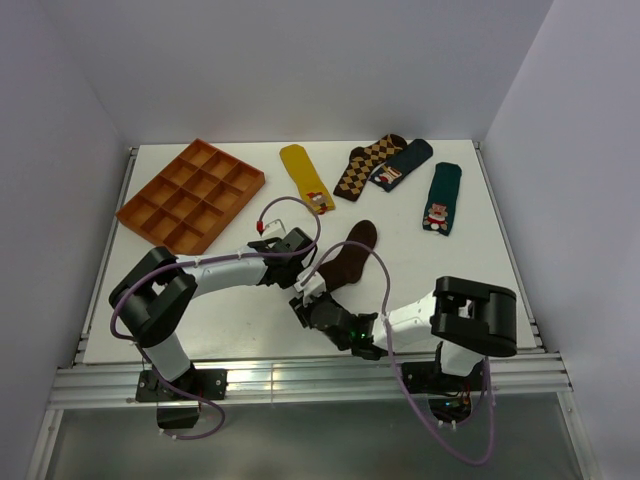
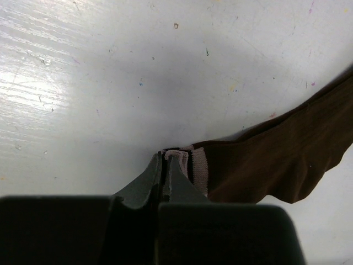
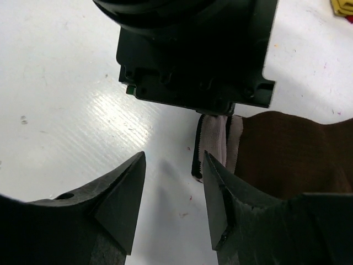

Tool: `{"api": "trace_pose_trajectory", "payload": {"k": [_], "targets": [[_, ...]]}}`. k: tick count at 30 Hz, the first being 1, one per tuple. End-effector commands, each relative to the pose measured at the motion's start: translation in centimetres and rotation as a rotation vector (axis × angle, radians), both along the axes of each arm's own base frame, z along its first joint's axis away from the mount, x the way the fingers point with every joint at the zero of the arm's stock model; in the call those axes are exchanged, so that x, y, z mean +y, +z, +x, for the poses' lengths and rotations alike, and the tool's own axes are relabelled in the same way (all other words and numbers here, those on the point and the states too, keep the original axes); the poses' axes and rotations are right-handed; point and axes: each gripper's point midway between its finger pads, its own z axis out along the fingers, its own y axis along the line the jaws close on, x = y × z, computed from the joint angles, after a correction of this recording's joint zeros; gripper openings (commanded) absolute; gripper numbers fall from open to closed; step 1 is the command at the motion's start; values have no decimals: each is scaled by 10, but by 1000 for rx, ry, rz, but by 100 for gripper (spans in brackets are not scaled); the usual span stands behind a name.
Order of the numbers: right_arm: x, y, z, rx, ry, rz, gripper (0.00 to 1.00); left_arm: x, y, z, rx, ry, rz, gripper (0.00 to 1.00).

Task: Roll the socks
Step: Roll the sock at the center of the board.

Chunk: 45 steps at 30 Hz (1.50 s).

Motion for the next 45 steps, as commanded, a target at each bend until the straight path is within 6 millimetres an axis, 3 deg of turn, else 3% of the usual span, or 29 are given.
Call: {"api": "trace_pose_trajectory", "payload": {"k": [1, 9, 20, 24, 33, 38, 45], "targets": [[6, 3, 10, -37, -44, -10, 54, 5, -10, -19, 68, -23, 22, 0], [-2, -11, 20, -25, -106, -73, 54, 6, -10, -18, 67, -33, 33, 0], [-8, 7, 24, -1, -113, -65, 52, 5, -12, -19, 76, -53, 46, 0], [-2, 17, 25, 1, -98, -68, 52, 5, -14, -19, 84, -56, 56, 0], [2, 9, 29, 22, -118, -107, 51, 4, -14, -21, 88, -64, 50, 0], [3, -4, 28, 53, -100, -137, 51, 3, -13, -20, 89, -65, 50, 0], [-2, -40, 19, 138, -90, -166, 50, 3, -12, -20, 87, -62, 42, 0]]}}
